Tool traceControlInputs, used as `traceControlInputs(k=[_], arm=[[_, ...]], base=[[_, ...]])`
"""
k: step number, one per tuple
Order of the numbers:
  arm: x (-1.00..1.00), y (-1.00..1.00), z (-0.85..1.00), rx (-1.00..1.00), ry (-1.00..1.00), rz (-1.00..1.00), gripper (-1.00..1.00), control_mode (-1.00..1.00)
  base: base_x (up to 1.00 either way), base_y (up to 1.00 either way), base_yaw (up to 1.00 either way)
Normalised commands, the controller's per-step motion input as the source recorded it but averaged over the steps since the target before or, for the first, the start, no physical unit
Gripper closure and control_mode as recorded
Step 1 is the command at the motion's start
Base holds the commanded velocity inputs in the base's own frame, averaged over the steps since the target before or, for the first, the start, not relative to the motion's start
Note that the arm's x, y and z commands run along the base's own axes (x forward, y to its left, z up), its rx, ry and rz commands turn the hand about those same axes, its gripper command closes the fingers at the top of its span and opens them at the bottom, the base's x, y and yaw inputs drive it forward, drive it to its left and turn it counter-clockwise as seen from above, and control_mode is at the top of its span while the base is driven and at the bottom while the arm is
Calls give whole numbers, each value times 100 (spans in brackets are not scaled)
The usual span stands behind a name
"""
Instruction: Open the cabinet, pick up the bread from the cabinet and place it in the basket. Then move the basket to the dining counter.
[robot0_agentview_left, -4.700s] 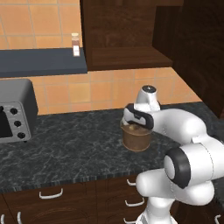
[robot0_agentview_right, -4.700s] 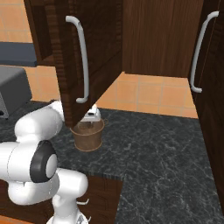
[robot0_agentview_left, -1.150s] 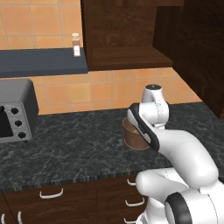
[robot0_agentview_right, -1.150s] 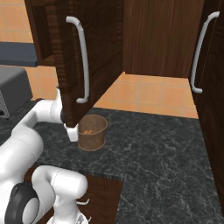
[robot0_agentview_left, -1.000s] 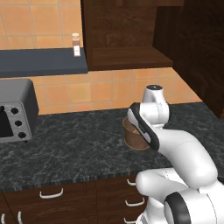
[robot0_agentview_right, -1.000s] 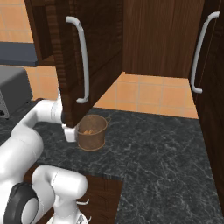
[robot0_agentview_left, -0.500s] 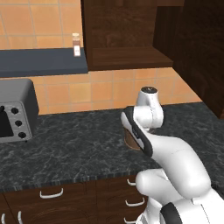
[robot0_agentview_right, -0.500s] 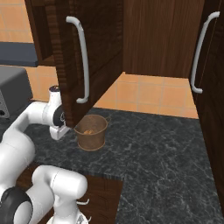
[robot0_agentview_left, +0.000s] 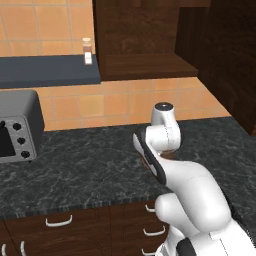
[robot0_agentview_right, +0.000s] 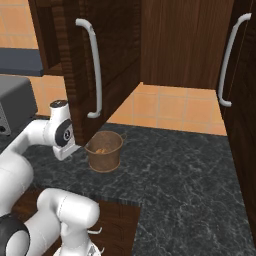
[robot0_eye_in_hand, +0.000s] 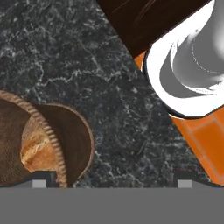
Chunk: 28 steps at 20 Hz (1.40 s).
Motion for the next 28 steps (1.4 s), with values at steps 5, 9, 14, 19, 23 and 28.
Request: traceControlInputs(k=[5,9,14,19,23,28], arm=[[42,4,0,0,0,0,-100,-100],[56,3,-14,0,4,0,-100,-100],[47,0,-25,4,10,0,-100,-100],[43,0,-28,1,6,0,-100,-100],[14,3,-38,2,2,0,-100,-100],[-20,1,-42,1,0,0,-100,-100]], base=[[0,0,0],[0,0,0],[0,0,0],[0,0,0],[0,0,0],[0,0,0]])
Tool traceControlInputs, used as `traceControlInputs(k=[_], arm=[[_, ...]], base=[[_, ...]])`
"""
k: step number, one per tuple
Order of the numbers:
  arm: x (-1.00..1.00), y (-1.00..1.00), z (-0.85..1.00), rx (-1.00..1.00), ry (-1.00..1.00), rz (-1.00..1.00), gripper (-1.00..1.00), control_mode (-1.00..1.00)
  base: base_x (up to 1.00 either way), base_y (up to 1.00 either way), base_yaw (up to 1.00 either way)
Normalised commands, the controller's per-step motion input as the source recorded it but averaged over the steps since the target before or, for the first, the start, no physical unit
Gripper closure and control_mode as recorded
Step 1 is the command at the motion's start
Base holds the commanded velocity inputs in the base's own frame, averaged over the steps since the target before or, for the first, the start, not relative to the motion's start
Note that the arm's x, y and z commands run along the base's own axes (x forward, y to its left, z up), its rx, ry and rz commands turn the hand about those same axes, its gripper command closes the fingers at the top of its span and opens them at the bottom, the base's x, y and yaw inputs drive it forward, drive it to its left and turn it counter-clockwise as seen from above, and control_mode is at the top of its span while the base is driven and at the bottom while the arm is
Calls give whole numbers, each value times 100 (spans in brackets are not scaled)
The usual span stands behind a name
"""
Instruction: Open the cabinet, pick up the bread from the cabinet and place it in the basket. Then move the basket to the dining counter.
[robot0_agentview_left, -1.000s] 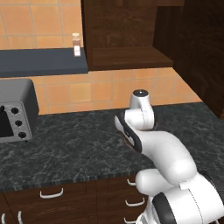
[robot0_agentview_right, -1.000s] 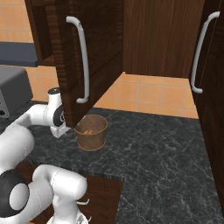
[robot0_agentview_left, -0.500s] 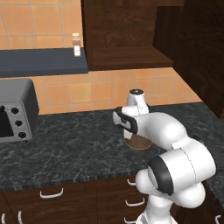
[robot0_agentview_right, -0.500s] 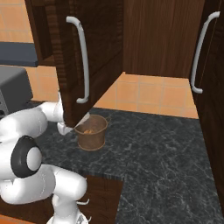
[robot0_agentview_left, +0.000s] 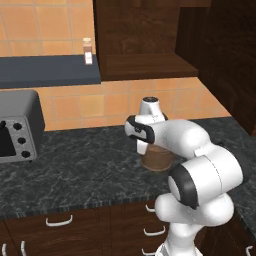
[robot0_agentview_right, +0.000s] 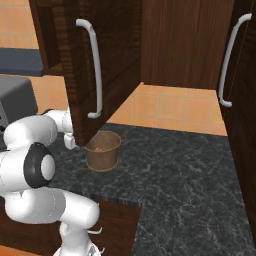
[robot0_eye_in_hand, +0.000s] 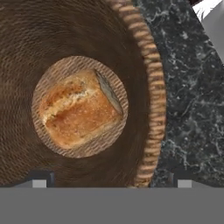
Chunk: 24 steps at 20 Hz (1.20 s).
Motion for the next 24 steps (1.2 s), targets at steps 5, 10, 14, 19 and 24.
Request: traceControlInputs(k=[5,10,14,19,24], arm=[[-26,-1,-49,0,0,0,-100,-100],[-15,-2,-63,0,0,0,100,-100],[-15,-2,-53,0,0,0,100,-100],[-32,-7,-37,0,-3,0,100,-100],[-54,0,0,0,-11,0,100,-100]], base=[[0,0,0],[0,0,0],[0,0,0],[0,0,0],[0,0,0]])
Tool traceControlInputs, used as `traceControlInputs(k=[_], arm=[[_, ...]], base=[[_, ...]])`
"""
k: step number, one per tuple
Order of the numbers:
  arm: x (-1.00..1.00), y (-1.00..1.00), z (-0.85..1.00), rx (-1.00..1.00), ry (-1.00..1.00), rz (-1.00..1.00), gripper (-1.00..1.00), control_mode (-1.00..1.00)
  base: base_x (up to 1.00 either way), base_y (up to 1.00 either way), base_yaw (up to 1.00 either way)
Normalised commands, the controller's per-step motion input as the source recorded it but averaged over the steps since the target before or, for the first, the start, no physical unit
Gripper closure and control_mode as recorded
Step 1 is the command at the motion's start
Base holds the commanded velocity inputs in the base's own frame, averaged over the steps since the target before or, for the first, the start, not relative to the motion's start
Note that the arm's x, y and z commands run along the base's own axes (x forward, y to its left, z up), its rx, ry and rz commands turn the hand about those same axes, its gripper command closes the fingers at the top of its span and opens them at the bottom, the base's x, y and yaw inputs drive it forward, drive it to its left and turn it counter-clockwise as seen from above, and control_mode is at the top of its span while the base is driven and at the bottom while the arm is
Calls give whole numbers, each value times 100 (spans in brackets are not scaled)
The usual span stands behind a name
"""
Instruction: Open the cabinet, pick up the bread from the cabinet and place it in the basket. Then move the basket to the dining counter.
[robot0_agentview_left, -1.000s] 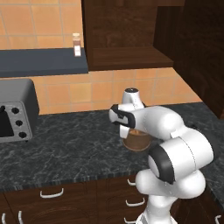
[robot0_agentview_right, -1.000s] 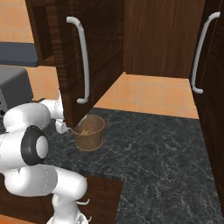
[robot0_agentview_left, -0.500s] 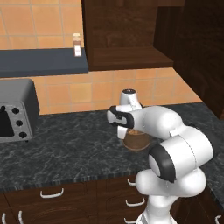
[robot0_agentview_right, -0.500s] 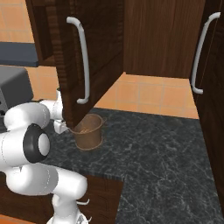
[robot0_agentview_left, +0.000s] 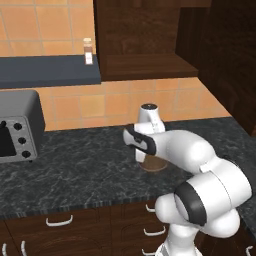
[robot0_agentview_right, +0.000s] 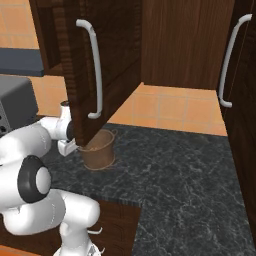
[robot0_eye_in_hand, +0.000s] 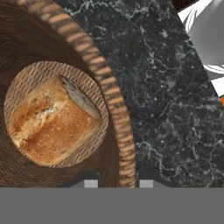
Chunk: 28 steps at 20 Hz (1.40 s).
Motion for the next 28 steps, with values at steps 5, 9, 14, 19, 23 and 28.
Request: traceControlInputs(k=[5,9,14,19,23,28], arm=[[-21,1,29,0,-6,0,100,-100],[-3,0,5,0,0,0,100,-100],[-28,0,46,0,-13,3,100,-100],[-22,3,92,-5,-6,1,100,-100],[-52,5,90,-11,-3,0,100,-100],[-62,0,76,-15,-9,3,100,-100]], base=[[0,0,0],[0,0,0],[0,0,0],[0,0,0],[0,0,0],[0,0,0]])
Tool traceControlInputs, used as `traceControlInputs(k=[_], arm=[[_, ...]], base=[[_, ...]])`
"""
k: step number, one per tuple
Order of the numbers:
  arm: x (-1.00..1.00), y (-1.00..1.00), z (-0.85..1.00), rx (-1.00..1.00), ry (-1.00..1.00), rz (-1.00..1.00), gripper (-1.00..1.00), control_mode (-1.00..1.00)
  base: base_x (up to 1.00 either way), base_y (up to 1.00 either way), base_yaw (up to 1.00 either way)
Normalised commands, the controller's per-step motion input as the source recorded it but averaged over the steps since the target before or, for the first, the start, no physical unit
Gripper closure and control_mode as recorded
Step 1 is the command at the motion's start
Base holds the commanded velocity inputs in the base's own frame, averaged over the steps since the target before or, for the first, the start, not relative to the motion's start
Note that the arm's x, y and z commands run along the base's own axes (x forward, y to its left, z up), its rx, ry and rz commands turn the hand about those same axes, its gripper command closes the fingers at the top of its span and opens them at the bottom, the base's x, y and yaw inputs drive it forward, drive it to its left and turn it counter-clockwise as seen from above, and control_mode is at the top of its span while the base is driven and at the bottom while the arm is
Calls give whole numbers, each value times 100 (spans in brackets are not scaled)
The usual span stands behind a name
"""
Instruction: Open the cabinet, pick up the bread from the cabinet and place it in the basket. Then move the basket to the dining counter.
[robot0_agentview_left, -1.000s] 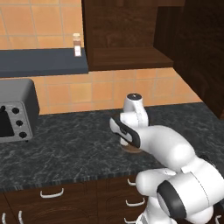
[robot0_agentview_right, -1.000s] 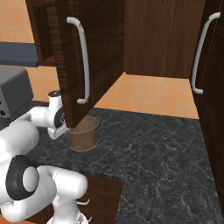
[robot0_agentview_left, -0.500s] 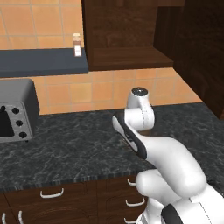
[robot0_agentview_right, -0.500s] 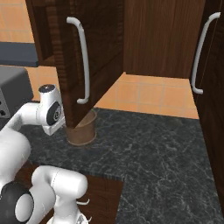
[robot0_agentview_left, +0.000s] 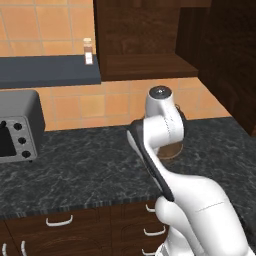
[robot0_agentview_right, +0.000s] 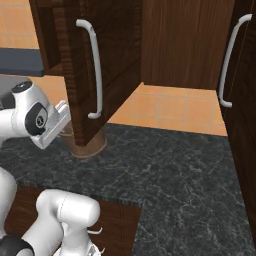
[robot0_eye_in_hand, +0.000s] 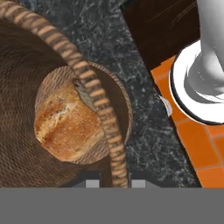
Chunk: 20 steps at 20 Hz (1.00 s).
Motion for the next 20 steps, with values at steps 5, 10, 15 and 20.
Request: traceControlInputs(k=[5,10,15,20], arm=[[-62,0,73,-11,-4,4,100,-100],[-64,0,65,-5,-1,6,100,-100],[-58,-5,35,7,-4,6,100,-100],[-38,-3,23,0,-12,3,100,-100]], base=[[0,0,0],[0,0,0],[0,0,0],[0,0,0]])
